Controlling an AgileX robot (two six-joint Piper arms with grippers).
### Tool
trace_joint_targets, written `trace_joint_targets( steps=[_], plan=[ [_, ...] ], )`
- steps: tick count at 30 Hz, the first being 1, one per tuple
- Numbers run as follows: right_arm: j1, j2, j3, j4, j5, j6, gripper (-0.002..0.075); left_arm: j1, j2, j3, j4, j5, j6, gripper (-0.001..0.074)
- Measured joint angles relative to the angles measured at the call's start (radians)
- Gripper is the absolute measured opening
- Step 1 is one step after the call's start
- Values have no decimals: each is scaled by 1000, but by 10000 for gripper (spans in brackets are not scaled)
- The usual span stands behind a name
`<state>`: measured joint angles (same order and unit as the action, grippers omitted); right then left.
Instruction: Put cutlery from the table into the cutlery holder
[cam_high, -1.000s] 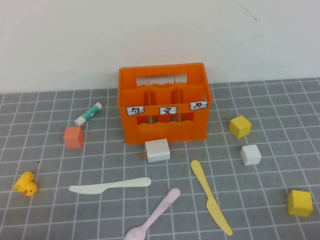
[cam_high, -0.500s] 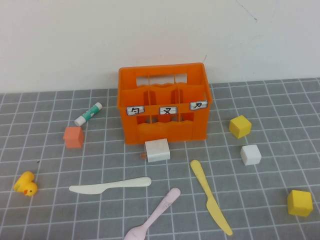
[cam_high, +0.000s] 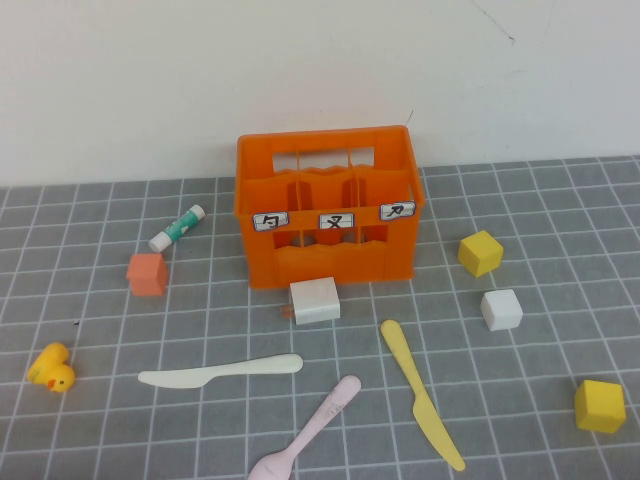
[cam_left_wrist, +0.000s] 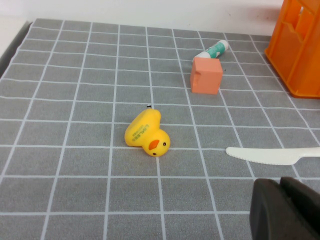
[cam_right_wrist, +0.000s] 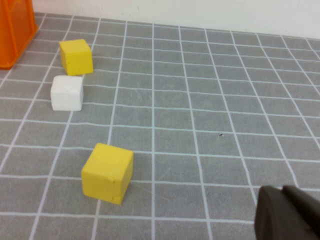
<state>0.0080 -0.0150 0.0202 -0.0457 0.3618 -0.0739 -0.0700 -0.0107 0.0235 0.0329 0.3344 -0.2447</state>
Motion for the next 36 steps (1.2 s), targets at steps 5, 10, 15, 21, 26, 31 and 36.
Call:
trace_joint_targets(
  steps=[5, 10, 15, 21, 26, 31, 36],
  plan=[
    [0, 0, 0, 0, 0, 0, -3, 0, 0, 0, 0, 0, 0, 0],
    [0, 0, 0, 0, 0, 0, -3, 0, 0, 0, 0, 0, 3, 0],
    [0, 0, 0, 0, 0, 0, -3, 0, 0, 0, 0, 0, 3, 0],
    [0, 0, 9, 0, -136, 0, -3, 0, 0, 6, 0, -125, 3, 0],
    [0, 0, 9, 0, -484, 0, -3, 0, 0, 6, 0, -426, 1, 0],
    [0, 0, 9, 0, -846, 25, -3, 0, 0, 6, 6, -733, 1, -1],
    [0, 0, 9, 10, -1070, 52, -3, 0, 0, 6, 17, -881, 3, -1]
  ],
)
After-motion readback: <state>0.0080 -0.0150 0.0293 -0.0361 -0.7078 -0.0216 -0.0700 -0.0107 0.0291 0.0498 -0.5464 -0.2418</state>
